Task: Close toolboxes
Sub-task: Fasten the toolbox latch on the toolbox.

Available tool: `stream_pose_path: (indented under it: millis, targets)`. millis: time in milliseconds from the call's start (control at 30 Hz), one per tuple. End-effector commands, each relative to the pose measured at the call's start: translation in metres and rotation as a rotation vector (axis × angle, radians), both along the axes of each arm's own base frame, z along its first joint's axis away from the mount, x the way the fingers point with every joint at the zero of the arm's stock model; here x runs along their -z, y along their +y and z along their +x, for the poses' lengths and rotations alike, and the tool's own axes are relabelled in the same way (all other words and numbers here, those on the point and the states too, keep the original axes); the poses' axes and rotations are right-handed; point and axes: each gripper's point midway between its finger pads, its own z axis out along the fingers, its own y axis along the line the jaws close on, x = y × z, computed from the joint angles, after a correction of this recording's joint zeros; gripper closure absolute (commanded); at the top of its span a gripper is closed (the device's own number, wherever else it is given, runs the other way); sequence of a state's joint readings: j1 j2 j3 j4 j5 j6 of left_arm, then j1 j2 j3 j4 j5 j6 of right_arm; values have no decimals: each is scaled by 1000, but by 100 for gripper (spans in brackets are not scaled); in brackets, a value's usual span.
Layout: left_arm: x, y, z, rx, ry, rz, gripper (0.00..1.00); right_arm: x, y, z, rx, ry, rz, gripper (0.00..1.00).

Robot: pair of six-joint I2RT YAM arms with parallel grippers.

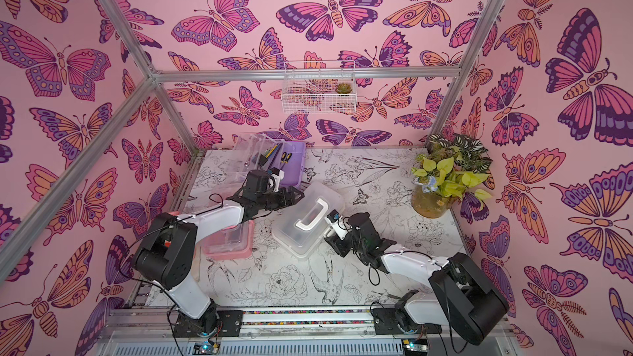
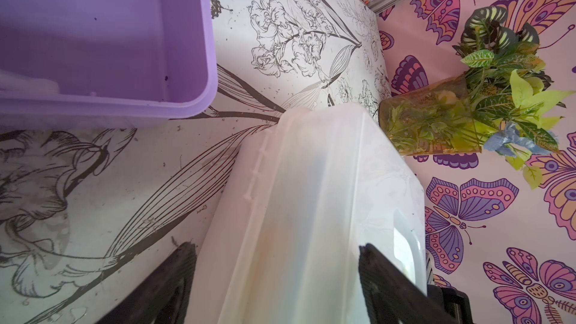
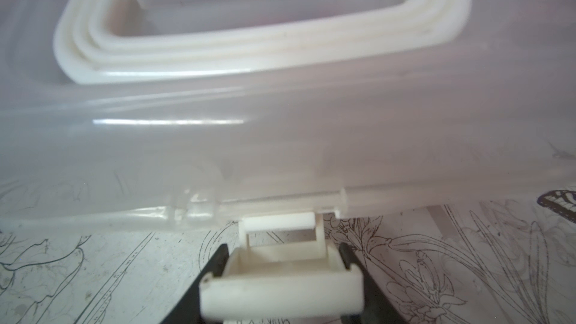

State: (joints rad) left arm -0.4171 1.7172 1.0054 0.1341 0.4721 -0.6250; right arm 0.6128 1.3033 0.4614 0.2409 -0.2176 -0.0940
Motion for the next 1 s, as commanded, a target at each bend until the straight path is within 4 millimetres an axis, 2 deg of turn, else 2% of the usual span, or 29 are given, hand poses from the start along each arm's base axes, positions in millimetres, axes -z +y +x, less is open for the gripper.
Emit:
stream_pose_path:
  millis: [0,167,333,600,967]
  targets:
    - [5,2,-1,24,-4,18,16,-6,2,4,13,56,-25,53]
    - [4,3,-3,32,-21,26,16,-15,4,6,13,98,-44,54]
    - [6,1,-4,49,-21,18,16,-13,9,8,4,166,-81,55]
    - [20,-1,-10,71,3,12,17,-21,19,15,-13,240,-128,57]
    - [24,-4,-14,96,16,-1,18,-28,33,17,-44,291,-234,58]
